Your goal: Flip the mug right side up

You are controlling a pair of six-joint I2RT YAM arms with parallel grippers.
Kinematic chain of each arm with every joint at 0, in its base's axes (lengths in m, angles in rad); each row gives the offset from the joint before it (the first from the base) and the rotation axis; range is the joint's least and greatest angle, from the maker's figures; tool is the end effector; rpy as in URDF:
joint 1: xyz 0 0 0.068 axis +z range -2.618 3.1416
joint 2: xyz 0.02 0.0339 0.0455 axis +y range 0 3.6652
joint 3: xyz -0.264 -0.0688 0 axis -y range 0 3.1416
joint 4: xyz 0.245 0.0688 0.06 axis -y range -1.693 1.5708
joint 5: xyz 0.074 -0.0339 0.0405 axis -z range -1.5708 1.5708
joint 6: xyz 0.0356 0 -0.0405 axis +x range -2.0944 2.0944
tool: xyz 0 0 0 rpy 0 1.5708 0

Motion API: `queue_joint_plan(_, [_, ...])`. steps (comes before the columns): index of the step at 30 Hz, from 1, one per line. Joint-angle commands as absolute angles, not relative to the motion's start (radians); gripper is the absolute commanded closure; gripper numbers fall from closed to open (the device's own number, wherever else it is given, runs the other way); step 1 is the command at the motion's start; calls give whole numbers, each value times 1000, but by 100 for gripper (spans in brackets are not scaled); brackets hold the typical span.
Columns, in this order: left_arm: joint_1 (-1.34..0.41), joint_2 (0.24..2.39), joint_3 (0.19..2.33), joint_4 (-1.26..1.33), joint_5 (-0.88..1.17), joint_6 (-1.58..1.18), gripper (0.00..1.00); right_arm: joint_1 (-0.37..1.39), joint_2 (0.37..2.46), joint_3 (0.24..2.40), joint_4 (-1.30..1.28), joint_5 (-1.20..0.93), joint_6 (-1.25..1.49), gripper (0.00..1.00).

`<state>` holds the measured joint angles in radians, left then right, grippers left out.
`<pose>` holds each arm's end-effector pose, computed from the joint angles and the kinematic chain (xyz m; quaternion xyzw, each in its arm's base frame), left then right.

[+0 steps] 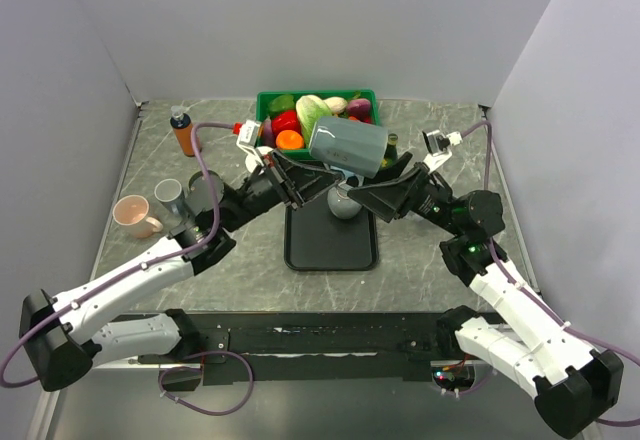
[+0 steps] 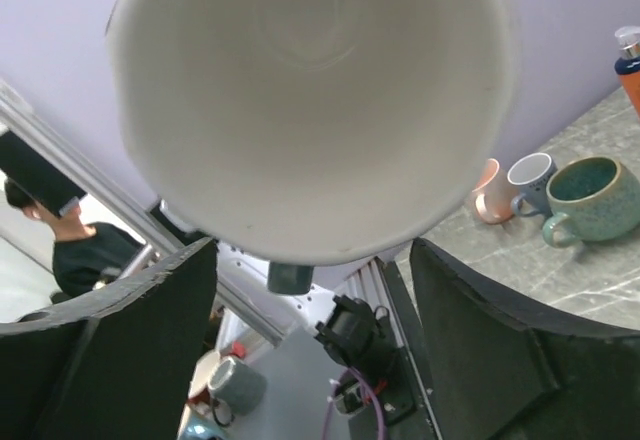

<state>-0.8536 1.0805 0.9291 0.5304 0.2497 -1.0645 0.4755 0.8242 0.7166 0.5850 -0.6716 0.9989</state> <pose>0.1562 -0.1925 0.4089 0.0439 0.5646 -0.7124 0.4144 0.1510 0.1026 0.3874 -0.1449 0.5470 0.6690 0.4820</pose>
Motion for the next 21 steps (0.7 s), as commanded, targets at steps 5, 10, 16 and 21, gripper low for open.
queue_joint_plan(5, [-903, 1009, 910, 626, 138, -1012, 99, 502, 818, 742, 615, -557, 1095, 21])
queue_joint_plan(10, [-931, 1009, 879, 634, 101, -1002, 99, 512, 830, 761, 562, -549, 1097, 31])
queue_joint_plan(16, [-945, 1019, 870, 637, 74, -982, 99, 518, 825, 741, 537, -538, 1114, 48])
queue_joint_plan(21, [-954, 1042, 854, 660, 80, -992, 99, 522, 828, 741, 517, -532, 1097, 76])
